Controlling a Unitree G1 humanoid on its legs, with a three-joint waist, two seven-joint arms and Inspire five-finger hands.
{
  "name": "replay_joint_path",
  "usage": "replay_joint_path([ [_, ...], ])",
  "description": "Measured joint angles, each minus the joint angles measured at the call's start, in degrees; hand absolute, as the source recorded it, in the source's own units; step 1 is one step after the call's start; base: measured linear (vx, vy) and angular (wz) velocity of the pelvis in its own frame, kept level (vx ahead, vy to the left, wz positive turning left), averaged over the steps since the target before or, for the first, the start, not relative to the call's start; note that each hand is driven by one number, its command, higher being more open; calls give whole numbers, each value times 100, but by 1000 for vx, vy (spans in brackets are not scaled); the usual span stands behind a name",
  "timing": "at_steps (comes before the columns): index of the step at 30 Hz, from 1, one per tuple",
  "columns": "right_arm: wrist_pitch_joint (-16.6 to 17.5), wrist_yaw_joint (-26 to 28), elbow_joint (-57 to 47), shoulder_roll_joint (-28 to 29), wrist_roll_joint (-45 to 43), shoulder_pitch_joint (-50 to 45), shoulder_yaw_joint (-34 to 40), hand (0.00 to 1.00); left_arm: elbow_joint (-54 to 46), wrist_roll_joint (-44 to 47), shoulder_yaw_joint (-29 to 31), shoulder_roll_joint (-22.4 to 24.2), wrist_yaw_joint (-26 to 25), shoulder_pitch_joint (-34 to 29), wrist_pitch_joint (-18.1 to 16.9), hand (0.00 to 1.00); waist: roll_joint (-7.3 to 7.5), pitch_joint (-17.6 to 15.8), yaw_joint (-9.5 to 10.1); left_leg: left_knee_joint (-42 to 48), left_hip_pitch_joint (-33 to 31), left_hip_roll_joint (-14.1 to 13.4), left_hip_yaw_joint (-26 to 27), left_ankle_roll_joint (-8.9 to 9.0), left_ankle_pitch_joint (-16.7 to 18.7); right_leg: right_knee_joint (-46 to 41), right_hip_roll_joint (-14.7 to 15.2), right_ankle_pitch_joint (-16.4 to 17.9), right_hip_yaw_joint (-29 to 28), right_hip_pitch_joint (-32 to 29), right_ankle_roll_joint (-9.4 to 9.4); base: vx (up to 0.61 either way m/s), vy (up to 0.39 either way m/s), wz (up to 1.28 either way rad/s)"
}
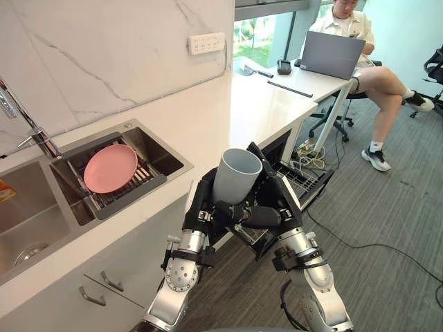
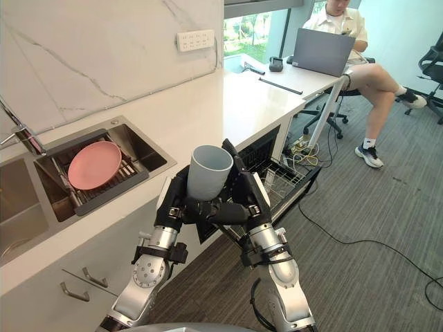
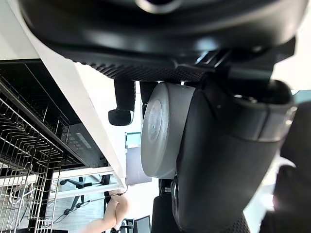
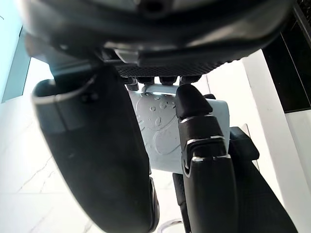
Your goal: Walk over to the sink, pick up the cup, carry it to the dishwasher, place the cup inside the dishwasher, then close the dishwasher door
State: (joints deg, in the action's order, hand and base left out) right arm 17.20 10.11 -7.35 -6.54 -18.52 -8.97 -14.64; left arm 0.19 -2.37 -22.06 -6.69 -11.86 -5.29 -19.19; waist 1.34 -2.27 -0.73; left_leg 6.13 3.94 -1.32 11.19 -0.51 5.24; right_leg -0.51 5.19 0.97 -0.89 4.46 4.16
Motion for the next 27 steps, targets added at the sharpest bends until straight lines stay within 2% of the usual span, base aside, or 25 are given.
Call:
replay_joint_path([
  [7,0,-316,0,-1,-4,12,-114,100,-3,0,-109,14,-5,-5,-1,0,0,0,1,-3,-9,0,-12,-2,-2,1,1,0,16,-1,0,0,0,0],
  [8,-1,-360,1,-1,-5,23,-131,0,-8,0,-132,15,-6,-5,-2,0,1,0,2,-2,-16,2,-21,-5,-4,2,3,0,26,-2,0,0,0,3],
  [16,-2,-548,37,-6,-73,190,-62,0,-278,24,-231,36,-39,-102,-8,0,4,2,20,-5,-41,19,-58,-18,-13,5,23,0,77,-3,0,0,0,2],
  [26,1,-480,70,-103,-40,211,30,0,-270,124,-298,97,-47,-215,-26,0,14,10,118,-201,12,44,-84,-27,-130,9,31,-4,112,-13,4,0,0,1],
  [27,1,-472,80,-103,-40,212,31,0,-259,123,-298,97,-51,-222,-34,100,15,10,125,-207,14,44,-84,-25,-133,9,31,-5,114,-13,5,0,0,0],
])
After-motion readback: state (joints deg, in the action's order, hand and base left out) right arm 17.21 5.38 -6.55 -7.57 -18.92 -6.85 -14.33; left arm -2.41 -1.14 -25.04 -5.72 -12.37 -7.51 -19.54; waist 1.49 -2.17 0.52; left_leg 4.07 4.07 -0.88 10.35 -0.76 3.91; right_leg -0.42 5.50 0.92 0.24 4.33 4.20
